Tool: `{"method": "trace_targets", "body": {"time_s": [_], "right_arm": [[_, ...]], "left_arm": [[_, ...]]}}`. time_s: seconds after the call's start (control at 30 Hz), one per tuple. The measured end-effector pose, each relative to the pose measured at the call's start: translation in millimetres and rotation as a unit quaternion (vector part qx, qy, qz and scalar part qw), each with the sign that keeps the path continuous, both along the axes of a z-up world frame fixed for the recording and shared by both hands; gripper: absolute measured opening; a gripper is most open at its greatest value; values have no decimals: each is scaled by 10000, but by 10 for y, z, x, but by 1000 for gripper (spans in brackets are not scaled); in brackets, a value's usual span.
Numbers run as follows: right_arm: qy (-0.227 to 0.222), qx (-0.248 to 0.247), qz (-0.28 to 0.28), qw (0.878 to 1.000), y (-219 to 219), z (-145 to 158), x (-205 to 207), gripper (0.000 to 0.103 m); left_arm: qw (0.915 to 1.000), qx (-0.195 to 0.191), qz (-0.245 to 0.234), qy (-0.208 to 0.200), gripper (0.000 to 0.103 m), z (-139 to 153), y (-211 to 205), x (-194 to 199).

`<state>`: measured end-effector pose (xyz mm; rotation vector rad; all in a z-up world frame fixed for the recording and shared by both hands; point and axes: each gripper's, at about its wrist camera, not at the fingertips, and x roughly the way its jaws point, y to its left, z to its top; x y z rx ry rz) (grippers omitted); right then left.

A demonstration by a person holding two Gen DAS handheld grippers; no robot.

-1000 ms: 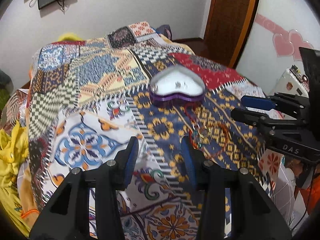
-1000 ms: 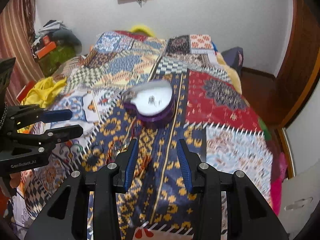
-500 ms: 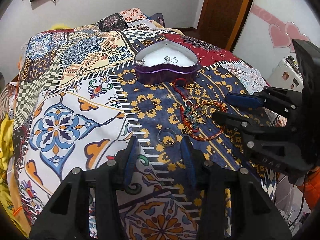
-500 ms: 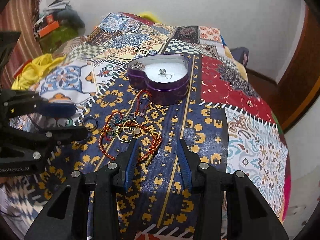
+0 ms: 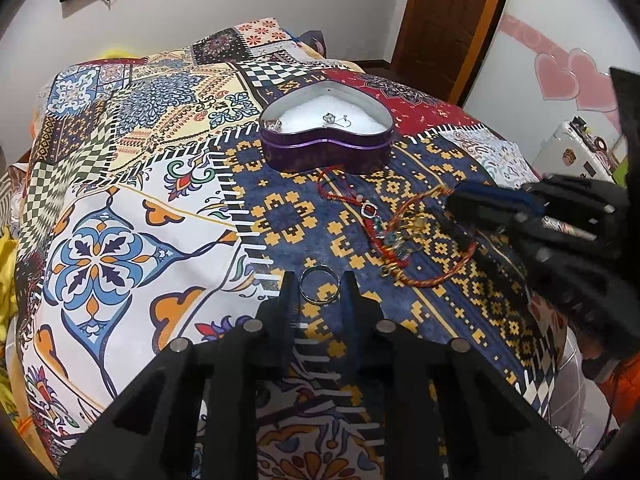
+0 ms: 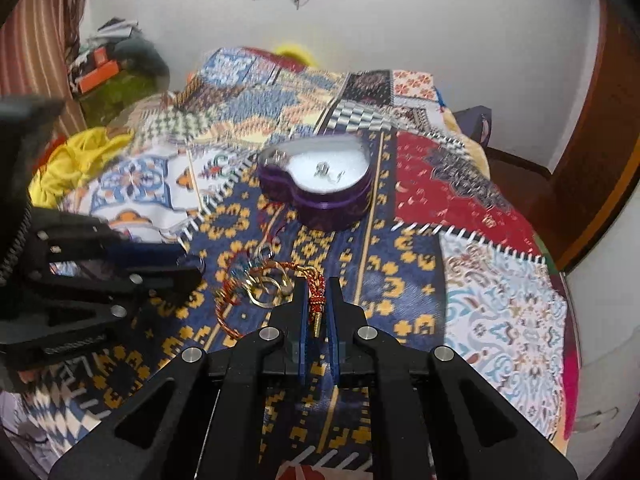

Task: Organize jewelry
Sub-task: 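Close the right gripper on the red beaded bracelet, then lower the red bracelet into the heart tin and release it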

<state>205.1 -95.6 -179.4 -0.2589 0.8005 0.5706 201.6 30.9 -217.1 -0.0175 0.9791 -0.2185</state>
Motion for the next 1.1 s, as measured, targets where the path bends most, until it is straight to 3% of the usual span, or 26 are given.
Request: {"method": "trace_targets", "body": {"time_s": [0.27,0.57,1.1], "right_arm": [[-302,240,-69,9992,-67,289,-59,7],[-636,435,-175,9969,-141,580,-71,7],[-858,694,-254,9936,-89,766,206,7]], "left_arm": [[9998,-35,128,-175,20,143,33,-73],[9980,-53,216,-587,20,504,77,-159],[9931,-93,366,-1114,20,914,166,55]]}}
